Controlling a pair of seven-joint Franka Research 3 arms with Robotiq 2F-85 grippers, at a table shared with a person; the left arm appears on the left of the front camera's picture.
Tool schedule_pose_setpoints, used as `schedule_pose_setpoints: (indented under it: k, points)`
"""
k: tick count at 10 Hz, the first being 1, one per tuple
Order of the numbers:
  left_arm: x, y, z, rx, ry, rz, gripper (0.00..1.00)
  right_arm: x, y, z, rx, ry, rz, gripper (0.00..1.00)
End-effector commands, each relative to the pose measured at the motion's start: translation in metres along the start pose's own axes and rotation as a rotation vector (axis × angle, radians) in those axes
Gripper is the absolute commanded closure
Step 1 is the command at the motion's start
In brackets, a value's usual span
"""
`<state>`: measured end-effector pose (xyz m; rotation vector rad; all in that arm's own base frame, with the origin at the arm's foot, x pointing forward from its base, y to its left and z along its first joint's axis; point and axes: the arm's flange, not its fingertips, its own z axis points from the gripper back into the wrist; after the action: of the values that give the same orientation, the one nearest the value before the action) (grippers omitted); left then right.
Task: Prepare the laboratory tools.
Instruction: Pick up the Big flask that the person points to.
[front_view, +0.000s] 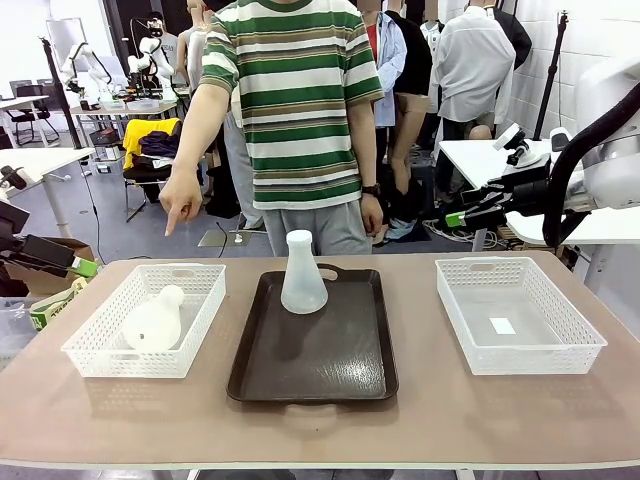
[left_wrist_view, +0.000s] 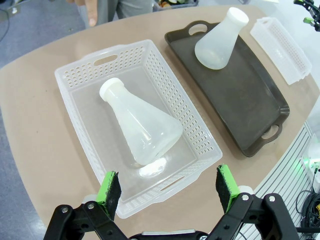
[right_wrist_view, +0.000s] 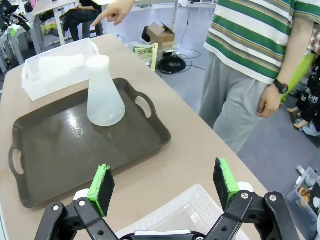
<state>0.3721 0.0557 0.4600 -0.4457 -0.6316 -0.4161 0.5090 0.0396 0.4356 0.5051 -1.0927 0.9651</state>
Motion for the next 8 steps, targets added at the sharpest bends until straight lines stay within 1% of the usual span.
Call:
schedule_pose_setpoints:
  k: [1, 4, 5, 6, 7, 8]
  points:
    - [-0.001, 0.003, -0.002, -0.012, -0.011, -0.016, 0.0, 0.002, 0.0, 0.002, 0.001, 0.011, -0.009, 0.0]
    - [0.0, 0.0, 0.0, 0.0, 0.0, 0.0, 0.0, 0.002, 0.0, 0.002, 0.001, 0.011, -0.009, 0.0]
    - [0.012, -0.008, -0.008, 0.031, 0.012, -0.014, 0.0, 0.002, 0.0, 0.002, 0.001, 0.011, -0.009, 0.0]
    - [0.028, -0.016, -0.02, 0.053, 0.051, -0.034, 0.0, 0.002, 0.0, 0.002, 0.001, 0.011, -0.009, 0.0]
    - [0.046, -0.022, -0.035, 0.072, 0.088, -0.018, 0.0, 0.002, 0.0, 0.002, 0.001, 0.011, -0.009, 0.0]
    - [0.066, -0.025, -0.053, 0.099, 0.113, 0.031, 0.0, 0.002, 0.0, 0.002, 0.001, 0.011, -0.009, 0.0]
